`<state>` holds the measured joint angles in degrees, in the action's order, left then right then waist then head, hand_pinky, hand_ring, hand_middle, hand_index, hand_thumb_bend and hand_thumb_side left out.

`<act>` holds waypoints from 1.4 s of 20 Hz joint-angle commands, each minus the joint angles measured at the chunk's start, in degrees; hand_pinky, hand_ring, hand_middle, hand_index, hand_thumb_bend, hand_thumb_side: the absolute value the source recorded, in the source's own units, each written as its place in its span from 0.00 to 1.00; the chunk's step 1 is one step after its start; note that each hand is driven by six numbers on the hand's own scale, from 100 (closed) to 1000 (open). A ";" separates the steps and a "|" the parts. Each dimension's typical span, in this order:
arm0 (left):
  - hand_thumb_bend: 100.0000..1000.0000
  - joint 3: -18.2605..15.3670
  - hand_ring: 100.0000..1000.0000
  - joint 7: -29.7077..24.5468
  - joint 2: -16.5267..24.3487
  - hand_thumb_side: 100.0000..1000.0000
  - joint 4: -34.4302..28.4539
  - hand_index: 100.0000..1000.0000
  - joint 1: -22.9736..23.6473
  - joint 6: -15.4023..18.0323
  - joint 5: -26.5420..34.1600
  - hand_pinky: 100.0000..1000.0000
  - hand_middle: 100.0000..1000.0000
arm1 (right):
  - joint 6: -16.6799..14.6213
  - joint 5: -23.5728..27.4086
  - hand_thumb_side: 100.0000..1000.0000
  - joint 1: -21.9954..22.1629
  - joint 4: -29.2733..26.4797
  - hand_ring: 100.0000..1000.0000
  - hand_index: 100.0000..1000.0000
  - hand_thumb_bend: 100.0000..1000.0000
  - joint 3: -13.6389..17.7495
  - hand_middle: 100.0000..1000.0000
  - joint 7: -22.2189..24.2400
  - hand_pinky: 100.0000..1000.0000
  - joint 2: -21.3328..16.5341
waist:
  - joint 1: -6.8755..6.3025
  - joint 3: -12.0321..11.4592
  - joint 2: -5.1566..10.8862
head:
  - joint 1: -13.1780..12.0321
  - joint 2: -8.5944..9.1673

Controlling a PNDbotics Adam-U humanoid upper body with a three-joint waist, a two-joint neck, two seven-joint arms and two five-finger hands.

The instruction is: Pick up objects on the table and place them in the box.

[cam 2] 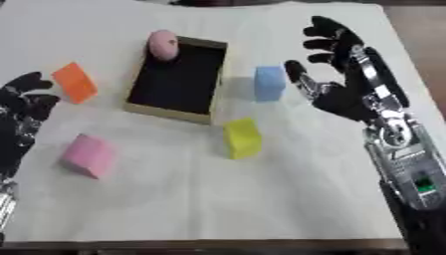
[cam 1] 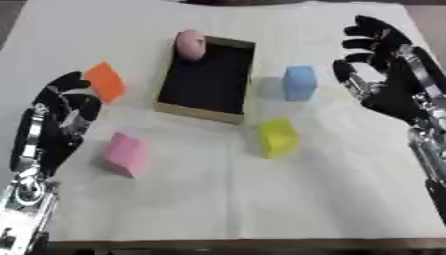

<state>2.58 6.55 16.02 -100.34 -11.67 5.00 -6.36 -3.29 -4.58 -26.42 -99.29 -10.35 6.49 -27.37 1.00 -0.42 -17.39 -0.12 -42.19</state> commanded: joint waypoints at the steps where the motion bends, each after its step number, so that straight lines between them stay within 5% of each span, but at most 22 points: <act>1: 0.63 0.14 0.63 -0.62 1.05 0.64 -1.13 0.84 -0.45 0.02 -0.42 0.71 0.68 | -0.10 -2.04 0.34 -2.36 -1.45 0.84 0.95 0.32 -2.42 0.83 5.79 0.77 -5.95 | 0.21 -0.15 1.54 | 0.10 0.51; 12: 0.62 0.55 0.62 -1.28 1.57 0.64 -1.04 0.84 -0.23 -0.04 -0.44 0.70 0.67 | -1.91 -4.96 0.28 -10.02 -1.61 0.88 0.96 0.33 -11.14 0.86 25.41 0.81 -15.77 | 0.67 -0.91 2.43 | 0.68 -0.22; 28: 0.61 0.81 0.60 -1.43 1.60 0.65 -0.72 0.84 -0.04 0.10 -0.16 0.70 0.66 | -4.70 -9.00 0.27 -14.28 1.46 0.88 0.94 0.25 -16.72 0.85 35.56 0.81 -15.81 | 1.13 -1.15 3.62 | 1.17 -0.57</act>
<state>3.31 5.21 16.38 -100.32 -11.49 4.99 -6.58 -7.76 -12.95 -39.67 -98.09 -27.22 41.58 -42.61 1.33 -1.50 -15.72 0.81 -42.59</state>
